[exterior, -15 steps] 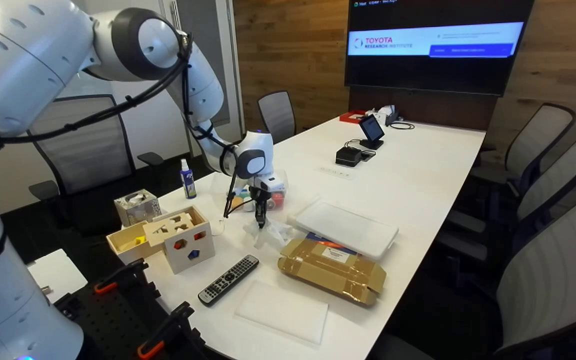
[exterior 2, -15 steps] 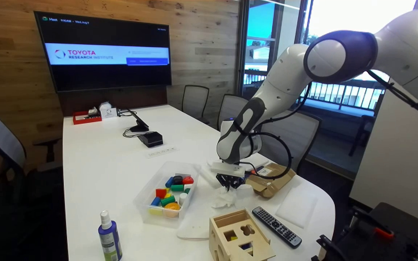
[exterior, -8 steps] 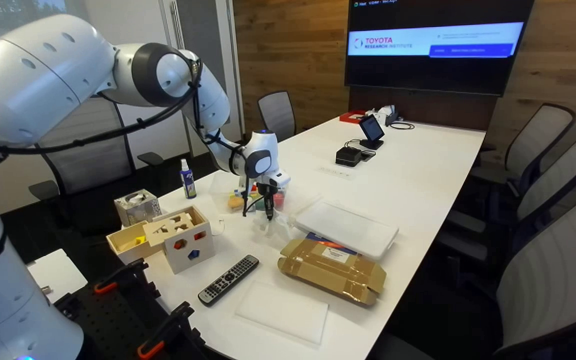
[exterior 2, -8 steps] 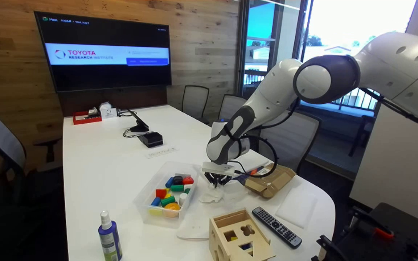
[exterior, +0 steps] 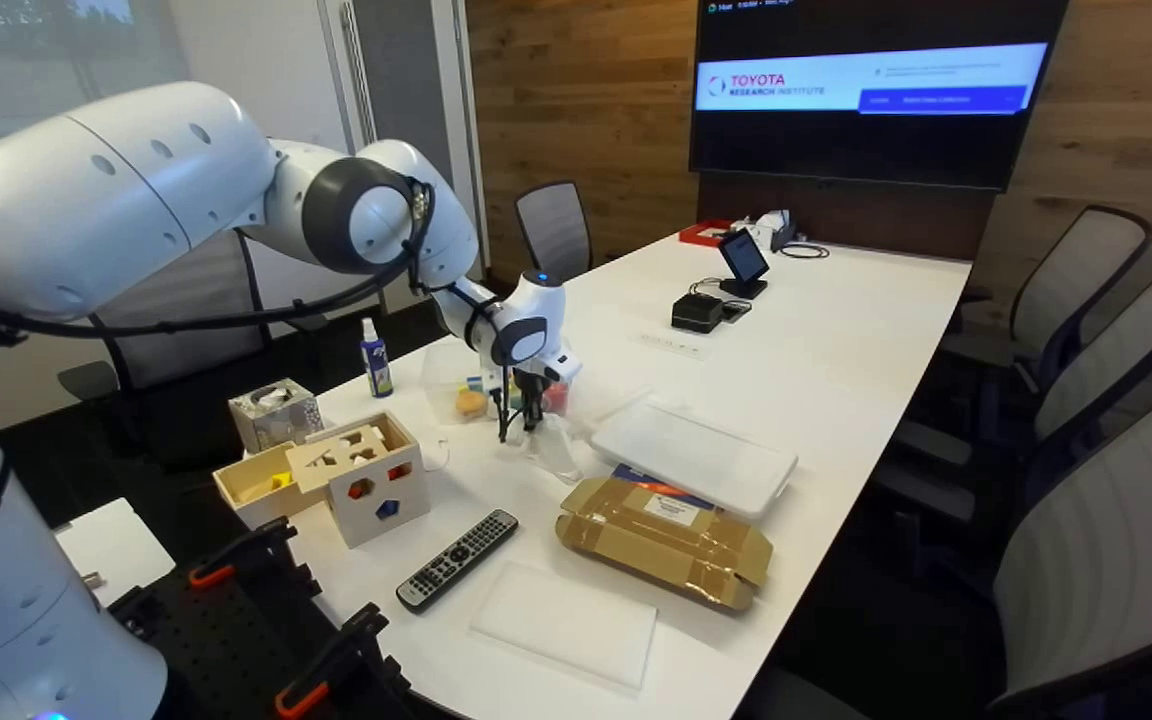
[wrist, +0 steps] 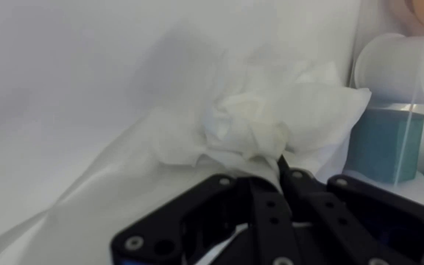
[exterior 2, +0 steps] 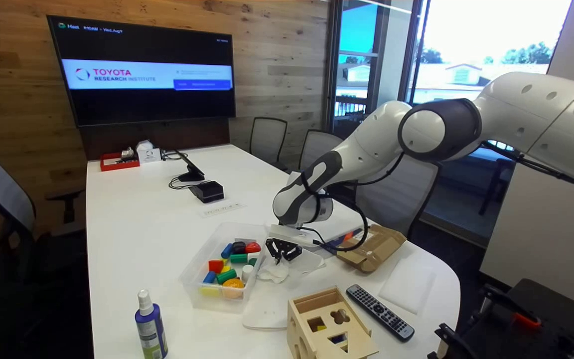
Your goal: Wipe the table with the paper towel
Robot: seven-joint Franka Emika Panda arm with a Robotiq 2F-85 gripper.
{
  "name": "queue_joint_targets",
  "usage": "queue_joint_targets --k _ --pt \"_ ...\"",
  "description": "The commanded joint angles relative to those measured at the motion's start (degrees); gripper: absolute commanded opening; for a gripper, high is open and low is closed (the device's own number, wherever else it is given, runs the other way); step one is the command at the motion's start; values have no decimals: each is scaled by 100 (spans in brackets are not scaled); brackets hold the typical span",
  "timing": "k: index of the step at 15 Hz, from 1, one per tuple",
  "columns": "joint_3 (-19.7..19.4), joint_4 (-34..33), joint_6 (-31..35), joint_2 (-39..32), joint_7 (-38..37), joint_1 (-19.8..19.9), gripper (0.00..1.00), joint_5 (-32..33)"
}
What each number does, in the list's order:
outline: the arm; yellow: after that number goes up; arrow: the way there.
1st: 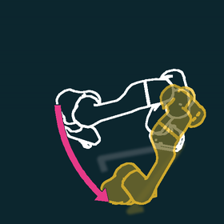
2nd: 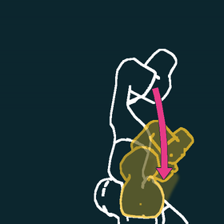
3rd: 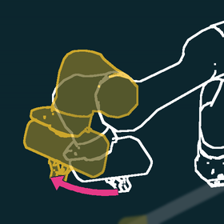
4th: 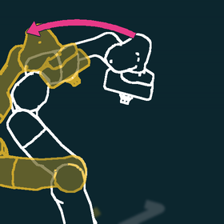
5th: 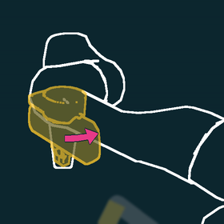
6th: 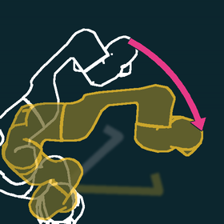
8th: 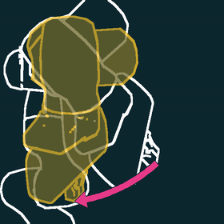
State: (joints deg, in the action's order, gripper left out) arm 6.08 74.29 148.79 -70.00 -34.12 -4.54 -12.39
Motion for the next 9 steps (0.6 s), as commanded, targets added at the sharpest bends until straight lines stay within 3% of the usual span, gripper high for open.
queue_joint_targets --k 1,9 --pt "168 48 -306 59 274 181 1 -504" --pt "-459 1284 -233 878 -1055 -229 1 -877"
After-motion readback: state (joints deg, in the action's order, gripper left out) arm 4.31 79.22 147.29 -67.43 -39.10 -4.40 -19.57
